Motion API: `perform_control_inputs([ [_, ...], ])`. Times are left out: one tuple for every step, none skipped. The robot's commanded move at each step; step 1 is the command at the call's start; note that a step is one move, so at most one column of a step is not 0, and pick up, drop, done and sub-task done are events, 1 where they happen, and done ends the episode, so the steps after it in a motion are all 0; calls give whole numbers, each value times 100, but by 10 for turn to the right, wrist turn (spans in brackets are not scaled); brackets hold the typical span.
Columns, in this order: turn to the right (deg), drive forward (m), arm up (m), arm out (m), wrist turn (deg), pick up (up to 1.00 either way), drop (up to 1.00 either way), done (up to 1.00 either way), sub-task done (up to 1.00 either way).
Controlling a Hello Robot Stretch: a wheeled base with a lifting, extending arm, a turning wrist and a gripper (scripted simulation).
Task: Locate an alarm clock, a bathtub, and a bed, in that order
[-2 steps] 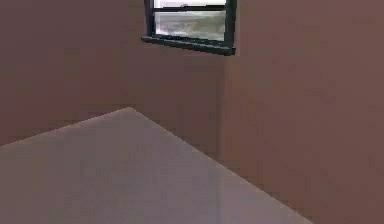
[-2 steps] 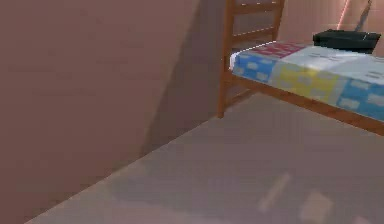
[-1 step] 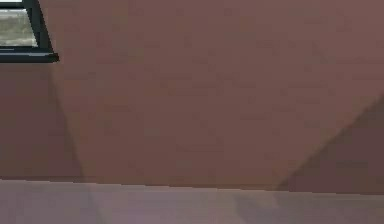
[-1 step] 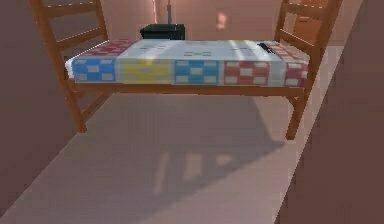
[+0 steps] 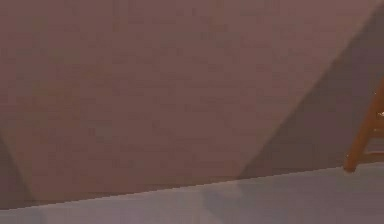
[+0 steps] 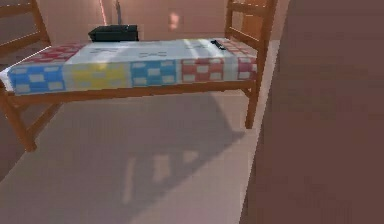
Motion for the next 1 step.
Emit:
perform_control_inputs([
  [0, 10, 0, 0, 0, 0, 0, 0, 0],
])
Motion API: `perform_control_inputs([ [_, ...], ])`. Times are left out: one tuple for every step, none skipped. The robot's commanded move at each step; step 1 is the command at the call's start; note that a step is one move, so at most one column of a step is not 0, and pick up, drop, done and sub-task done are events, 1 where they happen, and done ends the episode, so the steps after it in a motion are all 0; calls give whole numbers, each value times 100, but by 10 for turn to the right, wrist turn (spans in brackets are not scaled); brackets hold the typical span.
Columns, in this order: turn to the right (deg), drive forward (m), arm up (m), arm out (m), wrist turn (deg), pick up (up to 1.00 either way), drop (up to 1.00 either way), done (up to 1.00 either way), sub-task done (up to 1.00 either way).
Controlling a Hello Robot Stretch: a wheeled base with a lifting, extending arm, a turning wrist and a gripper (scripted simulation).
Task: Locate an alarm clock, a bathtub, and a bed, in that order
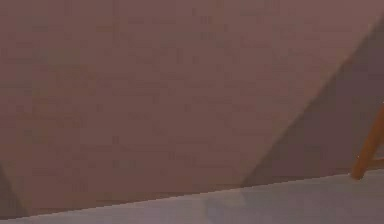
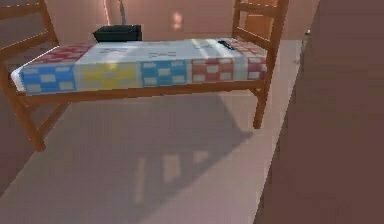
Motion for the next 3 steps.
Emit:
perform_control_inputs([
  [-450, 0, 0, 0, 0, 0, 0, 0, 0],
  [-150, 0, 0, 0, 0, 0, 0, 0, 0],
  [0, 55, 0, 0, 0, 0, 0, 0, 0],
])
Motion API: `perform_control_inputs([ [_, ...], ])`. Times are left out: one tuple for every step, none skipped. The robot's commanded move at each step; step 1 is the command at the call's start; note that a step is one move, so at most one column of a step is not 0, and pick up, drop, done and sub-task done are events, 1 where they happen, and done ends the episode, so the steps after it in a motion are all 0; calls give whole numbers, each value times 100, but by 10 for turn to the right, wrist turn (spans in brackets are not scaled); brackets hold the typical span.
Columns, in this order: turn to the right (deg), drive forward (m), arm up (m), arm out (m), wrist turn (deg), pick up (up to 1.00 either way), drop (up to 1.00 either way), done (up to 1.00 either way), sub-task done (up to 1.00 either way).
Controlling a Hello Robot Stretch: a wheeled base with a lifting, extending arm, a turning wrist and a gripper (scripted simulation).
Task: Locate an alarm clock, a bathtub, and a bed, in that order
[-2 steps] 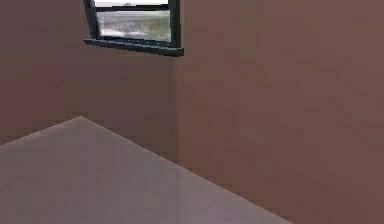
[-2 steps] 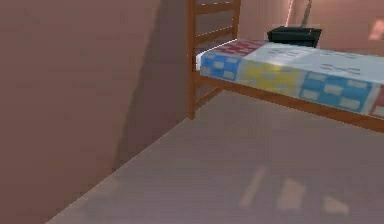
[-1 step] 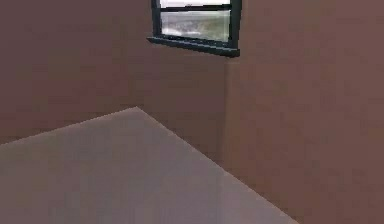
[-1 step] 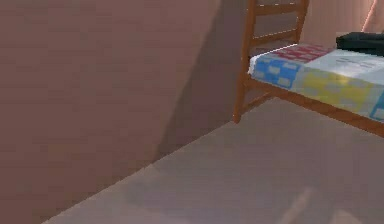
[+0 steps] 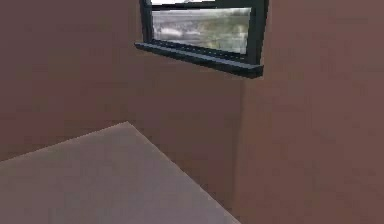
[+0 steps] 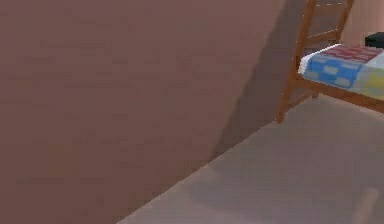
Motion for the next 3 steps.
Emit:
perform_control_inputs([
  [-450, 0, 0, 0, 0, 0, 0, 0, 0],
  [-450, 0, 0, 0, 0, 0, 0, 0, 0],
  [-270, 0, 0, 0, 0, 0, 0, 0, 0],
])
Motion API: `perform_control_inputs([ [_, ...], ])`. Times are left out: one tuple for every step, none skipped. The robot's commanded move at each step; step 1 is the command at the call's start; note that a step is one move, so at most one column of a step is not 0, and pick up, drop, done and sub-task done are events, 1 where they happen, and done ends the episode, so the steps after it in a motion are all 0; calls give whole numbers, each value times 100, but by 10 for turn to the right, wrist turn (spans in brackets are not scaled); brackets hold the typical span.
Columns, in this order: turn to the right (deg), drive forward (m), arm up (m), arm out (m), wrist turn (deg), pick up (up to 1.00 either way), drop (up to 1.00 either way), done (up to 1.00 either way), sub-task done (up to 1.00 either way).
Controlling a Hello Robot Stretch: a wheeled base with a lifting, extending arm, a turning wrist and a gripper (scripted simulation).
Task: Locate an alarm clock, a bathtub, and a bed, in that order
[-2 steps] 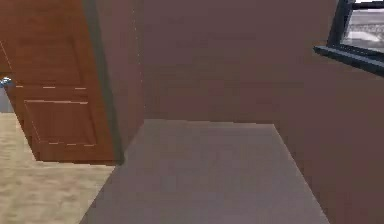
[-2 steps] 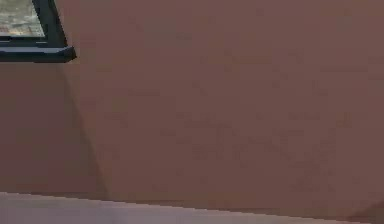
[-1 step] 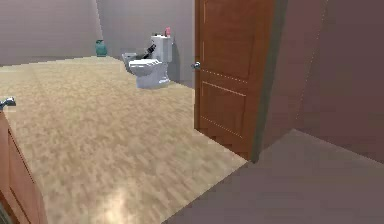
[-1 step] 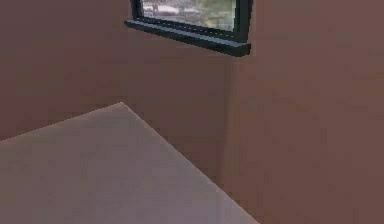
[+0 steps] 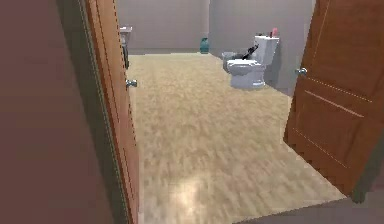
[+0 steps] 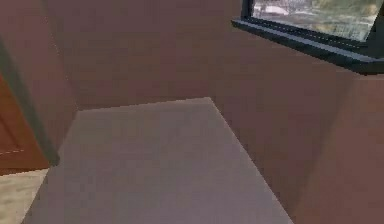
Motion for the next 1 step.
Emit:
perform_control_inputs([
  [0, 45, 0, 0, 0, 0, 0, 0, 0],
])
